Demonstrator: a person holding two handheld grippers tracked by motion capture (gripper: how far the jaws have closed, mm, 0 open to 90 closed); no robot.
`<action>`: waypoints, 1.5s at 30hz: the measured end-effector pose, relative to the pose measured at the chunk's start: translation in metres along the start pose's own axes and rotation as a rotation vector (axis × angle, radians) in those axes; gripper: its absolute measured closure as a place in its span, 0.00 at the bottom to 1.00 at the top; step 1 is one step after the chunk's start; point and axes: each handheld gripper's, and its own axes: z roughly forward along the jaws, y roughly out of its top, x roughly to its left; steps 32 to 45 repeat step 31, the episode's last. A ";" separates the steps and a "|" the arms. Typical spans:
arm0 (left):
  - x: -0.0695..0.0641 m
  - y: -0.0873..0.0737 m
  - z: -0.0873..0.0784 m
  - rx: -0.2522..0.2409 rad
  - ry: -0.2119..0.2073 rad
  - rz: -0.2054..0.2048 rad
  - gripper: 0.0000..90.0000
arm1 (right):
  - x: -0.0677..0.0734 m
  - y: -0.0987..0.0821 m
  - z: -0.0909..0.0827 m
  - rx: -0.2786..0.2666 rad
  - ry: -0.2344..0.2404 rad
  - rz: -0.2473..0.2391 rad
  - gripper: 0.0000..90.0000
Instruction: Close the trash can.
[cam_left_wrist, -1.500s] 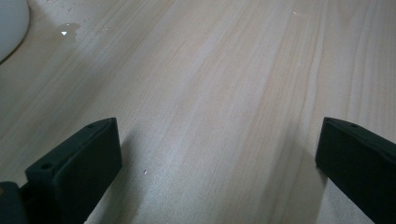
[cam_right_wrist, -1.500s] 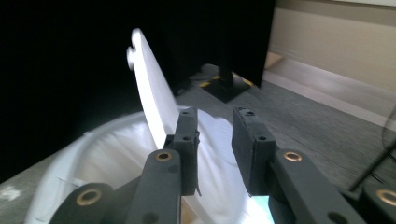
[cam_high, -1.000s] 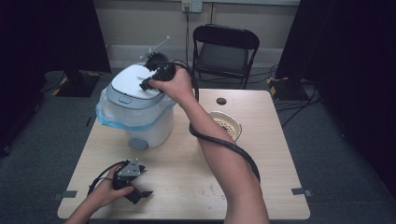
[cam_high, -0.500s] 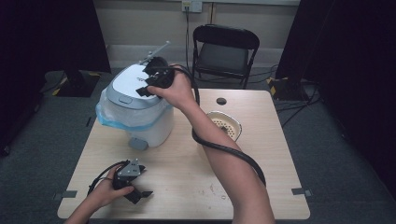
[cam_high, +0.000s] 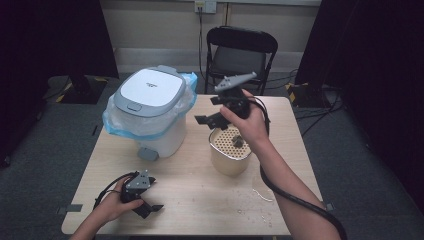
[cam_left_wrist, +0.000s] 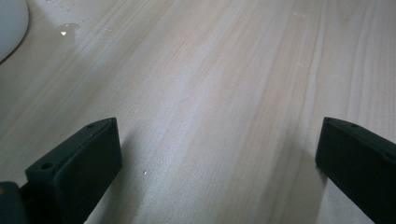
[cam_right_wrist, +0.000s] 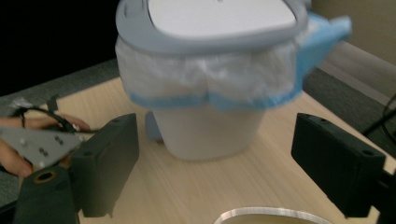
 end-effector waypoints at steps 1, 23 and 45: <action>0.000 0.000 0.000 0.002 0.000 -0.001 0.00 | 0.000 -0.010 -0.003 -0.002 -0.002 0.000 0.16; -0.001 -0.002 -0.002 0.001 -0.003 -0.007 0.00 | -0.006 -0.191 -0.060 0.113 -0.124 0.114 0.16; -0.002 -0.002 -0.001 -0.002 -0.003 -0.011 0.00 | -0.008 -0.251 -0.064 0.119 -0.162 0.204 0.16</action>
